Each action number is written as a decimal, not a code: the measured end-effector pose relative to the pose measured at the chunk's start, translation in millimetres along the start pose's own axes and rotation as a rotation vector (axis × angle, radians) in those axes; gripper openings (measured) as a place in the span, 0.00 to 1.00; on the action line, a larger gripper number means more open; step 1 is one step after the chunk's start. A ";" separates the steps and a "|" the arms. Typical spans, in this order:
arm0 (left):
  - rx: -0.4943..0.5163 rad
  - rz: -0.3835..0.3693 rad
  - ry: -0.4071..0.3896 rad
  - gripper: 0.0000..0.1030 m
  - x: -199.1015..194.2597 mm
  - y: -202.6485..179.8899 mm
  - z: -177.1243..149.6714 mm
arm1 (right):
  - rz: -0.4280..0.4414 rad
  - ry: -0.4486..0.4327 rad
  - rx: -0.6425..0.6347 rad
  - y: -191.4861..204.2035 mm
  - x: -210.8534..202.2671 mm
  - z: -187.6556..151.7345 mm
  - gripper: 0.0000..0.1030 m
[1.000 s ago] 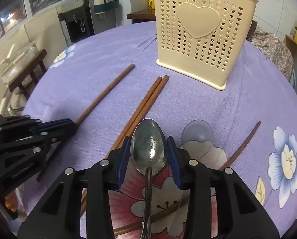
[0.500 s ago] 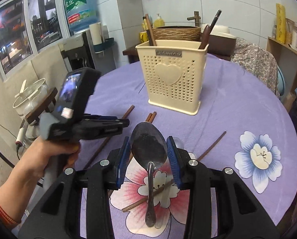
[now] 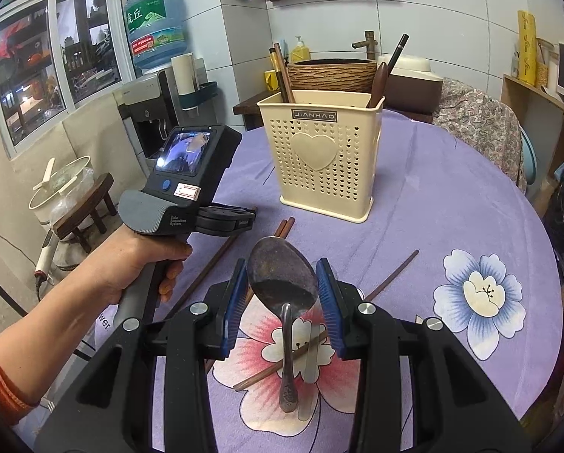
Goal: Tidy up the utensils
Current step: 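Carry the brown chopstick and silver spoon above the beige holder with both grippers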
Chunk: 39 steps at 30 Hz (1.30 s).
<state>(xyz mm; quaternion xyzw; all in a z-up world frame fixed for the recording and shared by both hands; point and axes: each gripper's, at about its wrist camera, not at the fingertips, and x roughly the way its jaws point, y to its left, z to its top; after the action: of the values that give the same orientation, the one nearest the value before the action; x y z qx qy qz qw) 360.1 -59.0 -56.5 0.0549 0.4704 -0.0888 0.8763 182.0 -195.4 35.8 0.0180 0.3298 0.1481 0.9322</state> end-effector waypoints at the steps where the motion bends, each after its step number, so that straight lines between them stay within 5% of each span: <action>1: 0.005 0.007 -0.004 0.08 -0.5 -1.9 -0.9 | 0.002 -0.002 0.002 -0.1 -0.6 -0.4 0.37; 13: -0.006 -0.027 -0.091 0.08 -25.4 -2.9 -9.0 | 0.022 -0.010 0.027 -6.5 -3.4 -3.2 0.37; 27: -0.094 -0.217 -0.469 0.08 -187.2 28.1 -25.7 | 0.119 -0.032 0.035 -3.2 -18.6 3.3 0.36; 39: -0.090 -0.218 -0.537 0.08 -210.8 34.3 -13.2 | 0.138 -0.052 -0.010 9.7 -21.1 19.0 0.36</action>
<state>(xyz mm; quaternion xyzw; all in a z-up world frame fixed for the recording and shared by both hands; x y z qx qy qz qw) 242.2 -1.2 112.5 -0.0606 0.2283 -0.1729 0.9562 175.7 -191.0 64.8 0.0399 0.3026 0.2130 0.9282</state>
